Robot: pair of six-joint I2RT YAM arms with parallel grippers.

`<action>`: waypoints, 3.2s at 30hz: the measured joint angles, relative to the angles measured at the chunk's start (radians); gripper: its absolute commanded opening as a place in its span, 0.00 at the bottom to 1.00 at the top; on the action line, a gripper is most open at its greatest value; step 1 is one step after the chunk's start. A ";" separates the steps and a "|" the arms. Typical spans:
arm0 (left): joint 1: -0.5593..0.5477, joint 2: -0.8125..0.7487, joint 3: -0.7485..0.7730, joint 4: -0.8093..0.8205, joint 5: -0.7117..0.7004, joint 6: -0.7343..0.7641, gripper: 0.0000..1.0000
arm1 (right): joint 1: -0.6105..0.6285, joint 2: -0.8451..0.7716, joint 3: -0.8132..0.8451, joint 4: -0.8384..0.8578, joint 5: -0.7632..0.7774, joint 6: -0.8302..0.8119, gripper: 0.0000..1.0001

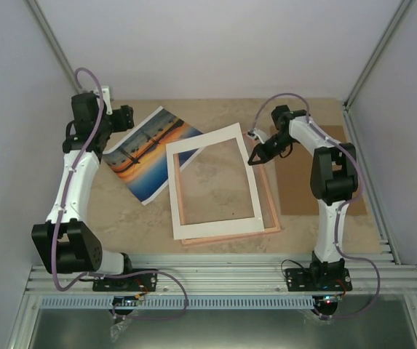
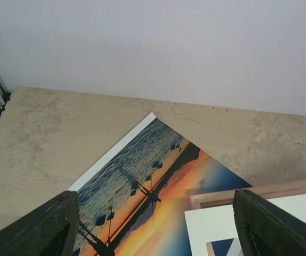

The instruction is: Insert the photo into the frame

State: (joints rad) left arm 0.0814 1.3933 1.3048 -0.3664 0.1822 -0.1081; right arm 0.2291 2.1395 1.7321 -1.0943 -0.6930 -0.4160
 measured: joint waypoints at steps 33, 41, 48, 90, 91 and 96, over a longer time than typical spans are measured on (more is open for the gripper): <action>0.000 0.043 -0.003 0.007 0.019 0.000 0.80 | -0.087 -0.027 0.089 -0.091 -0.208 -0.126 0.01; 0.000 0.044 -0.003 0.007 0.019 0.000 0.81 | -0.135 -0.018 0.050 -0.088 -0.145 -0.137 0.01; 0.000 0.044 -0.003 0.007 0.019 0.000 0.80 | -0.148 0.020 0.051 -0.084 -0.101 -0.140 0.01; 0.000 0.057 -0.003 0.007 0.020 0.000 0.81 | -0.165 0.134 0.099 -0.101 -0.045 -0.087 0.54; 0.000 0.057 -0.003 0.007 0.019 0.000 0.82 | -0.165 0.134 0.099 -0.100 -0.038 -0.080 0.58; 0.000 0.057 -0.003 0.007 0.016 0.003 0.82 | -0.165 0.114 0.081 -0.077 0.014 -0.053 0.69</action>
State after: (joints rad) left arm 0.0814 1.4502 1.3014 -0.3592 0.1986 -0.1047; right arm 0.0639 2.2539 1.8133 -1.1717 -0.6788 -0.4694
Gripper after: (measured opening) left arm 0.817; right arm 0.660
